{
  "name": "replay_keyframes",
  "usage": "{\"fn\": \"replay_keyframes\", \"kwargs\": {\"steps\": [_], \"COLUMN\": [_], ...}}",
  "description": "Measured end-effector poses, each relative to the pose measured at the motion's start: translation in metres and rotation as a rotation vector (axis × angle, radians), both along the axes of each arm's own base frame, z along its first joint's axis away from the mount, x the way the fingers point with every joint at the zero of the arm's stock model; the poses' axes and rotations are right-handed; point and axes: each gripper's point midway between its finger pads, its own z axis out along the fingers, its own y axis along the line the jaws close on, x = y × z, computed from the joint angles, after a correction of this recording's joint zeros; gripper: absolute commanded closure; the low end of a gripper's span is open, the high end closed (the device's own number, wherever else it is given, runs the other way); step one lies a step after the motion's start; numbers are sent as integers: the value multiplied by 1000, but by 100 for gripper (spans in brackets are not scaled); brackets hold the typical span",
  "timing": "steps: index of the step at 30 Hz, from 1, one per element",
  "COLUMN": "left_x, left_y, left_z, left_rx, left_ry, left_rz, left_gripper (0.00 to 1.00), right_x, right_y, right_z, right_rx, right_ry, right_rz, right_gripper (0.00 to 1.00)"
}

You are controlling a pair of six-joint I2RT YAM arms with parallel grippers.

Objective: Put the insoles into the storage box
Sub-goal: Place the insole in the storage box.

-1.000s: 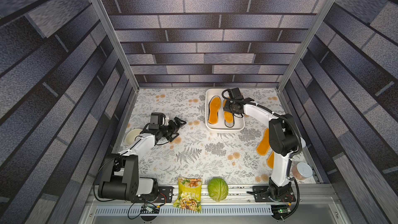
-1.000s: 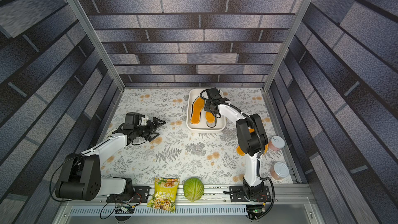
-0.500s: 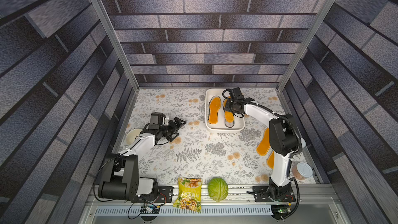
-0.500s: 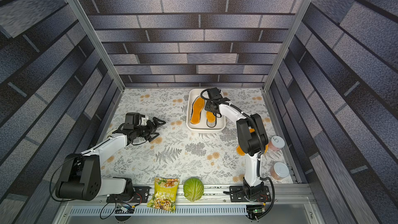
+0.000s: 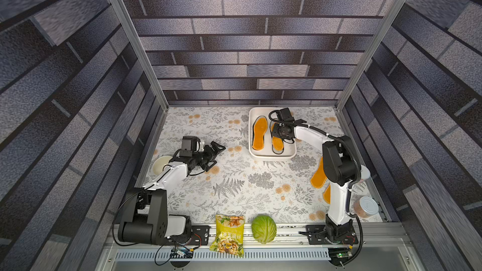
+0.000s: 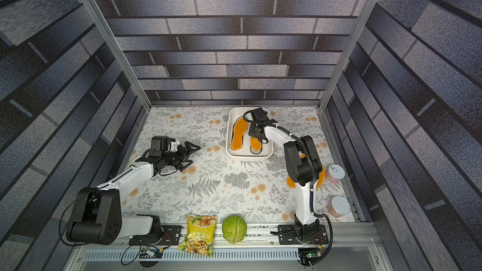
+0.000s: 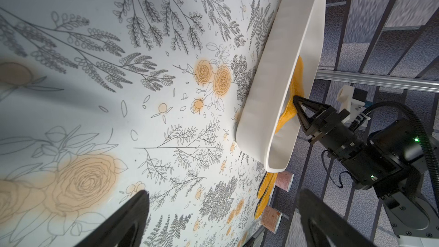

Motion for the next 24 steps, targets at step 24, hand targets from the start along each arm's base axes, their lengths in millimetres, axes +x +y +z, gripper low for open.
{"fn": "replay_keyframes", "kwargs": {"steps": [24], "left_x": [-1], "left_y": [2], "left_z": [-2], "left_rx": [0], "left_ry": [6], "left_rz": [6], "left_gripper": [0], "right_x": [-2], "right_y": [-2], "right_z": [-5], "right_rx": [-12], "right_ry": [17], "right_rz": [3], "right_gripper": [55]}}
